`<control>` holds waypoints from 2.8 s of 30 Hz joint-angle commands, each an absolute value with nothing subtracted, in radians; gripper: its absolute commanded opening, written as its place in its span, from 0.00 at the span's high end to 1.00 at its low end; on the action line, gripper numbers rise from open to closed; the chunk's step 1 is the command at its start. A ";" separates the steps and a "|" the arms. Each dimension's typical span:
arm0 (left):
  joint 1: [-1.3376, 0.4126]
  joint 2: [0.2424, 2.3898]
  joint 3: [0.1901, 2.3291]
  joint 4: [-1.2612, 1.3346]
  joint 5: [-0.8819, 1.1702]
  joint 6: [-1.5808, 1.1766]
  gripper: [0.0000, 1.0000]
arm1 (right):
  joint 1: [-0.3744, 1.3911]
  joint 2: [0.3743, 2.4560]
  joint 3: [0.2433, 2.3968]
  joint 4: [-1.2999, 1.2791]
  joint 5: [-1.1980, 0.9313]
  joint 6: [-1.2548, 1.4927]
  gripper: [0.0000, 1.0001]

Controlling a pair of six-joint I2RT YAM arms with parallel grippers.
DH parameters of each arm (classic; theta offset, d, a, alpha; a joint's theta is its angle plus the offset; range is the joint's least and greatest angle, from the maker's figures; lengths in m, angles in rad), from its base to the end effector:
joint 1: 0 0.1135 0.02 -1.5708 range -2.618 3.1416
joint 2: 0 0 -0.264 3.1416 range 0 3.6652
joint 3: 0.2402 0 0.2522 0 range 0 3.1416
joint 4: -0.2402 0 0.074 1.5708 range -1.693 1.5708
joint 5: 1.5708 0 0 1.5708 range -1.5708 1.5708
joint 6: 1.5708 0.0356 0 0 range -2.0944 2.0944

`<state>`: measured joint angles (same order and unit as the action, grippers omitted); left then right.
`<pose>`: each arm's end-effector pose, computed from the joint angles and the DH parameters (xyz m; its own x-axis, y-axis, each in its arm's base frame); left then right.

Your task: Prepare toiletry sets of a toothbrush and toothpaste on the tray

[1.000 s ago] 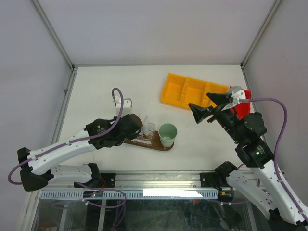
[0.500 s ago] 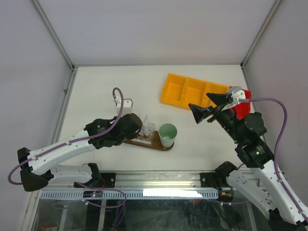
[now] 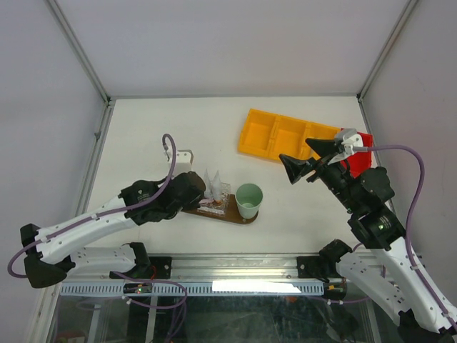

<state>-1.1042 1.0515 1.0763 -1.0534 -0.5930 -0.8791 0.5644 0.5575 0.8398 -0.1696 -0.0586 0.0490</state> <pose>0.1013 -0.1570 0.3201 -0.7163 0.0023 -0.6978 0.0929 0.9914 -0.0921 0.1031 0.0678 0.3914 0.0663 0.0999 -0.9928 -0.5871 0.8084 0.0421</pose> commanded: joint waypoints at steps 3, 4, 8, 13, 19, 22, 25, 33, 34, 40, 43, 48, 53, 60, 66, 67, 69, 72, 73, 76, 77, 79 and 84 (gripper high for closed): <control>-1.094 1.018 1.116 -1.023 -0.585 -0.854 0.72 | 0.562 0.557 0.843 -0.123 -0.077 0.072 0.00; -1.094 1.018 1.131 -1.022 -0.589 -0.840 0.70 | 0.562 0.557 0.841 -0.124 -0.075 0.071 0.00; -1.092 1.029 1.221 -1.004 -0.606 -0.767 0.55 | 0.561 0.565 0.853 -0.139 -0.089 0.071 0.00; -1.072 1.025 1.308 -0.887 -0.642 -0.630 0.32 | 0.562 0.586 0.877 -0.172 -0.135 0.076 0.00; -0.995 0.928 1.284 -0.649 -0.640 -0.476 0.10 | 0.563 0.603 0.897 -0.248 -0.132 0.070 0.00; -0.991 0.869 1.250 -0.531 -0.674 -0.401 0.04 | 0.562 0.595 0.916 -0.298 -0.081 0.059 0.00; -0.988 0.840 1.230 -0.425 -0.735 -0.308 0.01 | 0.563 0.577 0.913 -0.330 -0.018 0.034 0.00; -0.982 0.844 1.214 -0.082 -0.840 -0.020 0.01 | 0.562 0.576 0.907 -0.418 0.204 0.030 0.00; -0.981 0.845 1.207 -0.029 -0.853 0.020 0.01 | 0.562 0.581 0.906 -0.418 0.225 0.034 0.00; -0.964 0.839 1.113 0.180 -0.888 0.164 0.01 | 0.562 0.643 0.894 -0.360 0.303 0.065 0.00; -0.963 0.856 1.127 0.172 -0.871 0.164 0.01 | 0.562 0.702 0.884 -0.326 0.335 0.082 0.00; -0.963 0.896 1.146 0.170 -0.862 0.212 0.01 | 0.560 0.781 0.879 -0.270 0.378 0.100 0.00; -0.963 0.903 1.140 0.122 -0.867 0.222 0.01 | 0.520 0.886 0.908 -0.239 0.403 0.134 0.00; -0.963 0.874 1.110 0.073 -0.851 0.193 0.01 | 0.362 1.032 0.949 -0.211 0.310 0.187 0.01; -0.961 0.898 1.082 0.104 -0.864 0.238 0.01 | 0.150 1.179 0.968 -0.210 0.110 0.270 0.18; -0.960 0.908 1.081 0.105 -0.869 0.243 0.01 | 0.128 1.207 0.975 -0.215 0.091 0.281 0.21; -0.958 0.928 1.079 0.107 -0.878 0.254 0.01 | 0.100 1.259 0.996 -0.219 0.066 0.284 0.33; -0.955 0.951 1.079 0.106 -0.876 0.257 0.01 | 0.078 1.318 1.010 -0.217 0.082 0.304 0.40; -0.954 0.956 1.079 0.105 -0.877 0.253 0.01 | 0.073 1.331 1.006 -0.203 0.093 0.313 0.42; -0.953 0.962 1.077 0.103 -0.877 0.257 0.01 | 0.057 1.365 0.995 -0.155 0.102 0.344 0.59; -0.953 0.962 1.075 0.105 -0.878 0.259 0.01 | 0.054 1.380 0.999 -0.151 0.105 0.355 0.62; -0.953 0.963 1.073 0.108 -0.883 0.262 0.01 | 0.046 1.408 1.004 -0.150 0.116 0.365 0.63; -0.951 0.972 1.071 0.113 -0.883 0.268 0.01 | -0.002 1.459 0.996 -0.118 0.102 0.398 0.62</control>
<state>-0.9665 0.9733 1.0714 0.0753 -0.8658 0.2379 0.0338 1.4376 0.9600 -0.2054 0.1146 0.3496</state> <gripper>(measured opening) 0.990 0.376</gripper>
